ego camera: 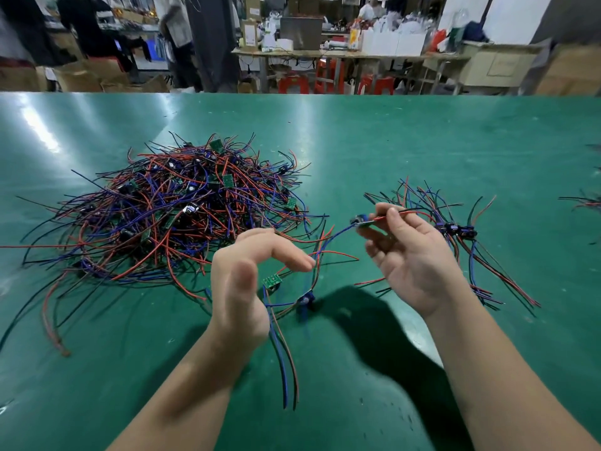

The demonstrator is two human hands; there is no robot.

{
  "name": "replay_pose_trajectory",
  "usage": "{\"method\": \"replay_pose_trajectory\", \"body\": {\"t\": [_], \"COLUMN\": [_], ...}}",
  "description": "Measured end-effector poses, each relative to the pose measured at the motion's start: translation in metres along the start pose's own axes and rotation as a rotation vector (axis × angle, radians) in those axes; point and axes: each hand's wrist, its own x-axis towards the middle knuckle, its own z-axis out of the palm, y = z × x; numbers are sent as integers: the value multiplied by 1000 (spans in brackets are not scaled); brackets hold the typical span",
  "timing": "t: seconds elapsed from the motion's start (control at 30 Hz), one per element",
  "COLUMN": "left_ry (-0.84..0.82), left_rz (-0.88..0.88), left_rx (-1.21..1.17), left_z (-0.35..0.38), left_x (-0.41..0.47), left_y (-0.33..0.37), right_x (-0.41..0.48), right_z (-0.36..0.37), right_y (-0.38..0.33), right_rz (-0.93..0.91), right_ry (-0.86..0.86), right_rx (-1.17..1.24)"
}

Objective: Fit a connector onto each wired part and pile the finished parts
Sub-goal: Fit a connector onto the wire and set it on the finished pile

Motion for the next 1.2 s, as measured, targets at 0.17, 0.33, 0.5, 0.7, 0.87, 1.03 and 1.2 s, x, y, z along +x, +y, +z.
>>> {"method": "replay_pose_trajectory", "body": {"t": [0.17,0.33,0.5,0.7,0.87,1.03,1.2], "left_ry": [454,675,220,-216,-157,-22,-1], "left_rz": [257,122,-271,-518,-337,-292,-273], "left_rx": [-352,-72,-656,-665,-534,-606,-627], "left_z": [13,9,6,14,40,44,43], "left_x": [-19,-7,-6,-11,-19,-17,-16], "left_y": [-4,-14,-7,-2,-1,-7,-11], "right_x": [-2,-11,-15,-12,-9,-8,-10], "right_z": [-3,0,4,2,1,4,7], "right_y": [-2,4,5,9,14,17,18], "right_rz": [46,153,198,155,147,171,140], "right_ry": [-100,-377,-501,-456,-310,-181,-151], "right_rx": [19,-65,68,-31,-198,-300,-385]}}
